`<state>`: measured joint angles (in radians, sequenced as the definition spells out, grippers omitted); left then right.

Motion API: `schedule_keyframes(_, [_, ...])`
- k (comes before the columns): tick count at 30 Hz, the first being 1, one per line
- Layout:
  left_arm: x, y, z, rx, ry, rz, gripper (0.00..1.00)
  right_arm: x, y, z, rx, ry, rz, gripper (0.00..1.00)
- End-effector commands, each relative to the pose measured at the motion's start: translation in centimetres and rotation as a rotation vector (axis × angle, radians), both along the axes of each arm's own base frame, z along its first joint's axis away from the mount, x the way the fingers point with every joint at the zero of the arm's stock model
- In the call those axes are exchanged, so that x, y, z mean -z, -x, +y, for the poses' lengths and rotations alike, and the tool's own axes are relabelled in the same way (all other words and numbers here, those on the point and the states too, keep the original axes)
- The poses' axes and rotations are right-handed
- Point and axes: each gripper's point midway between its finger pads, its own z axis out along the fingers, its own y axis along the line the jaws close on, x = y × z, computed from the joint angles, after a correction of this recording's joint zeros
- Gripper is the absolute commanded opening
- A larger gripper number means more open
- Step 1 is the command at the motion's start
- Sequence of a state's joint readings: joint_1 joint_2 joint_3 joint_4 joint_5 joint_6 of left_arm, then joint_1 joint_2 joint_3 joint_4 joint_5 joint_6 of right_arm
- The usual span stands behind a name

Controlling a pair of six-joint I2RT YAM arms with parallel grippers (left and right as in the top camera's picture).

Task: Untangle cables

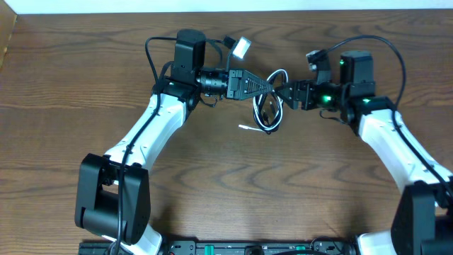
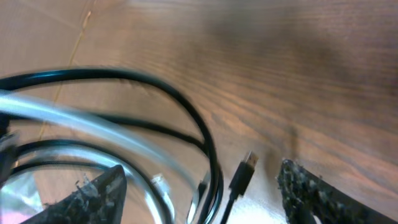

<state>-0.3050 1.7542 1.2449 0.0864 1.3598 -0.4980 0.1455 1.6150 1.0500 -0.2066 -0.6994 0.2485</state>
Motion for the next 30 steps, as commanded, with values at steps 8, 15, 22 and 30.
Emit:
schedule_keyframes(8, [-0.9, 0.6, -0.3, 0.029, 0.017, 0.017, 0.07, 2.5, -2.7, 1.2, 0.064, -0.035, 0.021, 0.73])
schedule_keyframes(15, [-0.9, 0.9, -0.6, 0.037, 0.016, 0.018, 0.08, 3.0, -3.2, 1.0, 0.111, -0.047, 0.058, 0.68])
schedule_keyframes(22, [-0.9, 1.0, -0.8, 0.041, 0.016, 0.018, 0.07, 3.4, -3.1, 1.0, 0.126, -0.043, 0.079, 0.59])
schedule_keyframes(30, [-0.8, 0.8, -0.8, 0.031, 0.011, 0.019, 0.07, 5.6, -2.4, -0.2, 0.219, 0.027, 0.184, 0.47])
